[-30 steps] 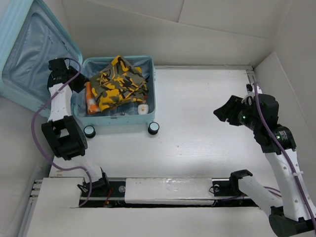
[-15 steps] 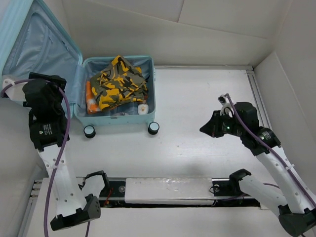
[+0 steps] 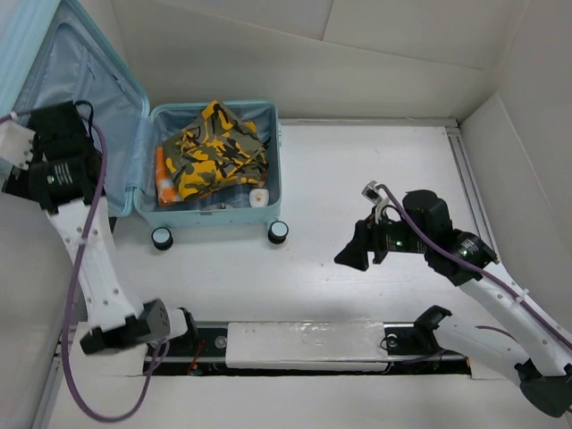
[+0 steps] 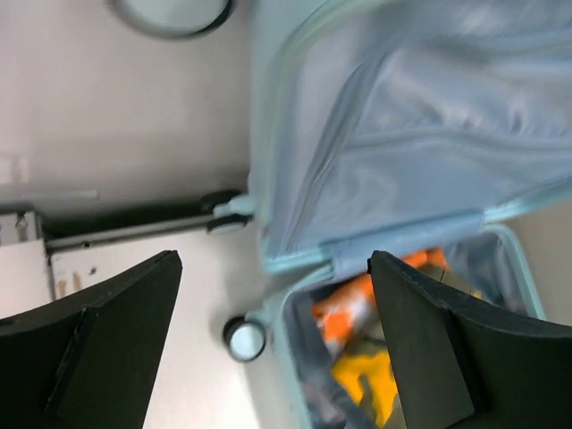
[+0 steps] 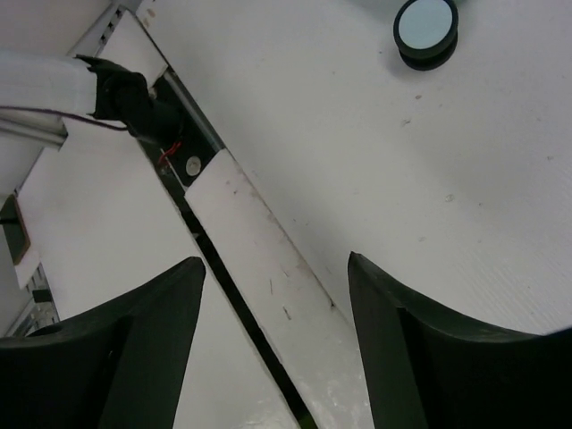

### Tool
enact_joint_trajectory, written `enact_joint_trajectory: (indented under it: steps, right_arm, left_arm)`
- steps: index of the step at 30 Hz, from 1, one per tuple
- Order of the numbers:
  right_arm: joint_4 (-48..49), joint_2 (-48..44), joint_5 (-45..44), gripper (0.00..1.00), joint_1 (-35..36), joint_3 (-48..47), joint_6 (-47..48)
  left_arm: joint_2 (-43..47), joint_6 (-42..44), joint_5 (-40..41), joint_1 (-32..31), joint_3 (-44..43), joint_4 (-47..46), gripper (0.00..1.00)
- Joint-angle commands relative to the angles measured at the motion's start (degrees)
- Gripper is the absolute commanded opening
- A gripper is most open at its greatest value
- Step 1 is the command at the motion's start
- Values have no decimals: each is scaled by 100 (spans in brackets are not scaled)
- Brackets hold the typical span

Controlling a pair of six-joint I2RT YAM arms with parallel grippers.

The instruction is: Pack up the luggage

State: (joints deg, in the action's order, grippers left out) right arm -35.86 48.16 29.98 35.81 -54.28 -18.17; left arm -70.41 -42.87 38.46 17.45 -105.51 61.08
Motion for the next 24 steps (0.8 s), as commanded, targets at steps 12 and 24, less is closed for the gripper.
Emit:
enact_joint_trajectory:
  steps: [12,24]
  right_arm:
    - [-185,-26,-106,75,145,-294,438]
    - [-176,158,-264,75,145,-302,438]
  left_arm:
    - [-1747,385,-382,1366,-1727,300,76]
    - [-1345,446,-595,393,-737,-535,0]
